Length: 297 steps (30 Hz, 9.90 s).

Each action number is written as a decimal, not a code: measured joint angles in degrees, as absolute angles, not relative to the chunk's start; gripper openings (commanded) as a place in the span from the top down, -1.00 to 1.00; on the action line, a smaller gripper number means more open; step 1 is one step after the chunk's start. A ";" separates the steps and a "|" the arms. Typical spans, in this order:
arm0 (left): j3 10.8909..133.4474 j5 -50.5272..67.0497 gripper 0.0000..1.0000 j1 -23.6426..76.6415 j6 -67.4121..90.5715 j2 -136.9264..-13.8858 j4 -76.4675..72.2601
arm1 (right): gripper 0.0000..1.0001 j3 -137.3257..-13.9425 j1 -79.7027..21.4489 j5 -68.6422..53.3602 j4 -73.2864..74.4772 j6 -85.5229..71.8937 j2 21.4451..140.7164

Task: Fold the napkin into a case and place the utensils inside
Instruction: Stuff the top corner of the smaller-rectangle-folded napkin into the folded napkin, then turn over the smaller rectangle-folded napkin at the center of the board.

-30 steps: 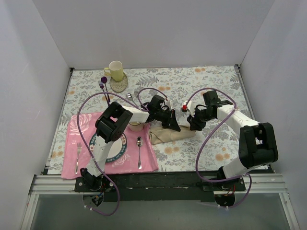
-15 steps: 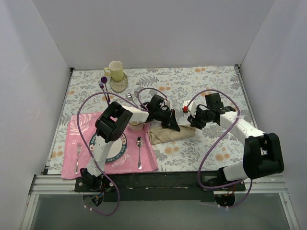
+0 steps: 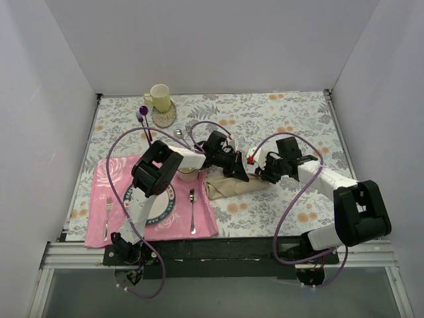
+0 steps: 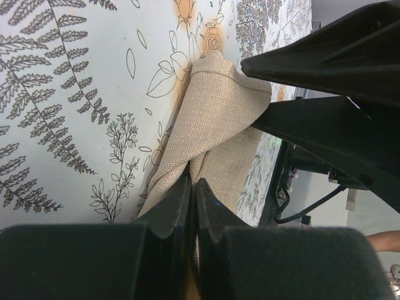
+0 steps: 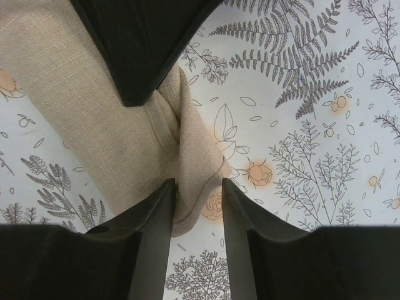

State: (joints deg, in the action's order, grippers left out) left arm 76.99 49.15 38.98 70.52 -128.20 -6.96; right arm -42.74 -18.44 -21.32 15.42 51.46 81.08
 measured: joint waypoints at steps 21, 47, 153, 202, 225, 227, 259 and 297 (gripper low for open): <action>77.54 50.00 1.00 38.74 70.02 -128.70 -6.68 | 0.75 -36.53 -23.57 -12.84 0.69 49.47 82.19; 77.67 50.46 1.00 38.59 69.65 -128.88 -6.52 | 0.60 -30.24 -29.34 -1.32 -9.58 50.35 79.59; 97.25 43.24 0.09 38.39 28.97 -128.18 40.23 | 0.74 -59.57 -12.75 -31.92 30.52 24.97 101.73; 101.56 49.56 0.10 37.85 32.12 -132.79 36.05 | 0.81 -59.51 -11.62 -31.73 30.33 26.79 101.49; 99.92 51.99 0.13 37.08 30.59 -132.84 37.47 | 0.81 -59.53 -11.62 -31.68 30.30 26.76 101.43; 99.96 52.77 0.13 37.08 31.18 -132.86 37.32 | 0.81 -59.53 -11.62 -31.68 30.30 26.76 101.43; 98.04 66.02 0.27 33.80 41.10 -136.59 32.29 | 0.84 -59.53 -11.60 -31.66 30.28 26.74 101.43; 92.49 51.75 1.00 37.54 39.29 -131.24 27.14 | 0.54 -60.07 -11.46 -31.18 30.76 26.70 101.45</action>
State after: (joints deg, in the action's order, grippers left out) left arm 92.49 51.75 37.54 39.29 -131.24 27.14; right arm -60.07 -11.46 -31.18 30.76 26.70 101.45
